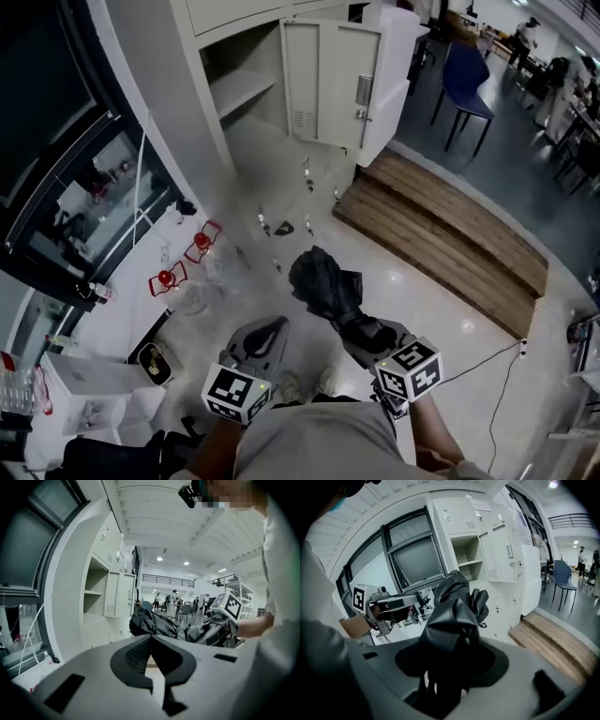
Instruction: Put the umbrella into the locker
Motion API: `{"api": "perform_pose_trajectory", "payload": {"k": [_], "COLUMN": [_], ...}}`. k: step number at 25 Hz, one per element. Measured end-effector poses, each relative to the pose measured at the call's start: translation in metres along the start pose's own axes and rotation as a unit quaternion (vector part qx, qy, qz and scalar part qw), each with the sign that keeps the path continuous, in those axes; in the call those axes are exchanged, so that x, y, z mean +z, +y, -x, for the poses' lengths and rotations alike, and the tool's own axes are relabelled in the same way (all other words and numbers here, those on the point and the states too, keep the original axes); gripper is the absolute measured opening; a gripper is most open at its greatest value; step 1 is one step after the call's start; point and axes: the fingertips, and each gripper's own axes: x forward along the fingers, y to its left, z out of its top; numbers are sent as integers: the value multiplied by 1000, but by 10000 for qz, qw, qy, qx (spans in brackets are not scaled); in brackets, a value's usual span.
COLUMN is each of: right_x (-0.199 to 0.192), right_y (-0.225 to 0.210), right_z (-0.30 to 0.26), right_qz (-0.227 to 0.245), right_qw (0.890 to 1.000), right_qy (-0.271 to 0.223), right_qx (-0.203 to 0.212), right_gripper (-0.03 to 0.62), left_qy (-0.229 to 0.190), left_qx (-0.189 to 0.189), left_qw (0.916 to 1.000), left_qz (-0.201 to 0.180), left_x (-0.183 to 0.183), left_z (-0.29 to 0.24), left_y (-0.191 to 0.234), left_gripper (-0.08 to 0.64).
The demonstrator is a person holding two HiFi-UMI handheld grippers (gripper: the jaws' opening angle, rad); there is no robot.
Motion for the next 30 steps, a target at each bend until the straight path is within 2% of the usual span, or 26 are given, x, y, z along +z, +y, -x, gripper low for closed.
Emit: {"api": "perform_pose_trajectory", "payload": {"k": [14,22,30], "right_x": [3,2,9], "right_y": [-15,-31,-46], "right_z": [6,11,6], "right_qz": [40,134,160], "right_qw": [9999,9997,9996], "right_qy": [16,56,77], "right_qx": [92,210,237], "right_gripper": [217,217,217], "left_qy": [-39,-61,-114], "left_qx": [101,247,319], "left_qw": [9999,9997,9994], "left_qz": [-78,17,38], "left_x": [6,3,8], "left_z": [-11,-21,-36], "left_y": [-9,-20,-11], "left_gripper": [15,15,15]}}
